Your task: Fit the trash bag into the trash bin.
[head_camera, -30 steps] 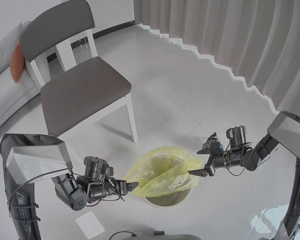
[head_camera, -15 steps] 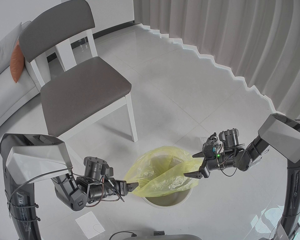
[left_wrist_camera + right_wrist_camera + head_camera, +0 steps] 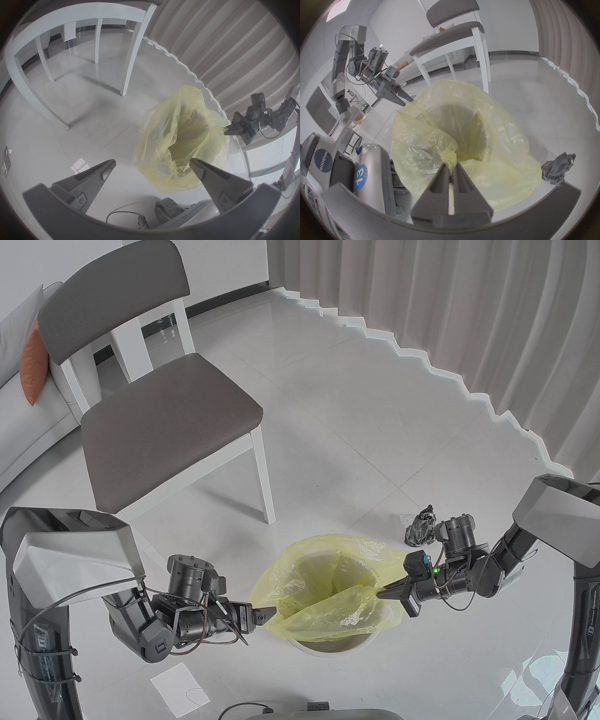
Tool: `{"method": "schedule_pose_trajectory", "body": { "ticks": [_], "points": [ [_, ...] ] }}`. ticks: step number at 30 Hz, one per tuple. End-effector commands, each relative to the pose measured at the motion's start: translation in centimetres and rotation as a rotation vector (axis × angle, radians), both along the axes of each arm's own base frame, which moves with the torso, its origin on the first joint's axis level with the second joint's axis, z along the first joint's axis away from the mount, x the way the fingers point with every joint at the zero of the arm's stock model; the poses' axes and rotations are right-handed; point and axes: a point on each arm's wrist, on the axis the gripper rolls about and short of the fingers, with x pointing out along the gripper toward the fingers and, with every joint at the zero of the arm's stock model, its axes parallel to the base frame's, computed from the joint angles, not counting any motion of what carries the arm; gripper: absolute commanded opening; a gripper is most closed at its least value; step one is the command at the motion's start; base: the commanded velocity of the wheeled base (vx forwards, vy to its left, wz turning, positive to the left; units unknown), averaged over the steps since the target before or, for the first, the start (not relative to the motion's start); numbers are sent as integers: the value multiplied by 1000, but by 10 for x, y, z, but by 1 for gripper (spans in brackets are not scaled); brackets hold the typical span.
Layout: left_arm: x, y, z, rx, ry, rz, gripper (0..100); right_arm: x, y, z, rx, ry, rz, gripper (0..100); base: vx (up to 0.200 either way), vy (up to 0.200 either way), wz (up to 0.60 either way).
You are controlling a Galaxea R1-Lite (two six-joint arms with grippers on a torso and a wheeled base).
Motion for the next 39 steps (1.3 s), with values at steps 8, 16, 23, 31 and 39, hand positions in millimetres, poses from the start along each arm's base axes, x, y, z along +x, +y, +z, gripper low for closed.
{"method": "schedule_pose_trajectory", "body": {
  "ticks": [8, 16, 23, 31, 39],
  "points": [
    [-23, 11, 0, 23, 53, -1, 100, -51, -3, 29, -10, -6, 62, 0, 0, 0, 0],
    [-30, 13, -4, 36, 81, -7, 100, -68, 3, 11, -20, 38, 100, 0, 0, 0, 0],
    [-27, 12, -5, 33, 77, -7, 100, -78, 9, -21, -30, 75, 130, 0, 0, 0, 0],
    [-23, 11, -3, 26, 64, -6, 100, -88, 36, -31, -35, 85, 217, 0, 0, 0, 0],
    [-24, 11, 3, 19, 48, -6, 100, -101, 43, -39, -55, 114, 262, 0, 0, 0, 0]
  ]
}}
